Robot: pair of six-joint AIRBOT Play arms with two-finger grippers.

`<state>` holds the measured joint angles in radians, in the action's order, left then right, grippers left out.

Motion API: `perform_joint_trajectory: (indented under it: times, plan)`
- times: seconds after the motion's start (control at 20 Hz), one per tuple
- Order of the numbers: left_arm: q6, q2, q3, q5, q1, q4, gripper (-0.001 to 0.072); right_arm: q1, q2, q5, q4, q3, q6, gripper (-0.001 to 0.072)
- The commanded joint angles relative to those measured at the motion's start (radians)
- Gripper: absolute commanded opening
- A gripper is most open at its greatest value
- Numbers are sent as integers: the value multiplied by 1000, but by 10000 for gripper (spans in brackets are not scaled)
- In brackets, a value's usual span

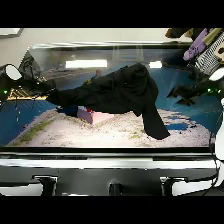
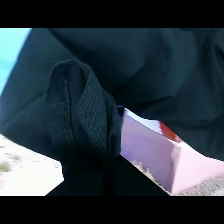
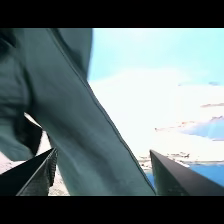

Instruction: Fold the clothes and pants, and hang the long-sleeved shirts on hangers.

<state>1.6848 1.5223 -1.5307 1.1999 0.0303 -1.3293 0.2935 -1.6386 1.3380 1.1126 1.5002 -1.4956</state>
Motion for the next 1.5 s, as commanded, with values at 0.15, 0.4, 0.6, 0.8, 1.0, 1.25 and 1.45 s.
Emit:
perform_joint_trajectory:
  times: [0.15, 0.4, 0.6, 0.8, 1.0, 1.25, 1.45]
  plan:
    - [-10, 16, 2, 4, -1, 40, 21, -19, -115, -84, -142, -156, 118, 656]
    - [-10, 16, 2, 4, -1, 40, 22, -105, -168, -86, -183, -155, 138, 631]
    - [-10, 11, -2, 6, 0, 40, 23, -148, -115, -125, -185, -141, 141, 32]
    - [-10, -11, -137, 14, 2, 35, 21, -147, 80, -191, -46, 118, 29, 30]
    - [-6, -66, -487, 63, 31, -21, 21, -147, 295, -249, 286, 499, -162, 30]
    - [141, -365, -570, 3, 93, -277, 21, -147, 640, -347, 677, 606, -306, 31]
    - [239, -659, -449, 6, 168, -493, 21, -147, 860, -315, 915, 606, -366, 31]
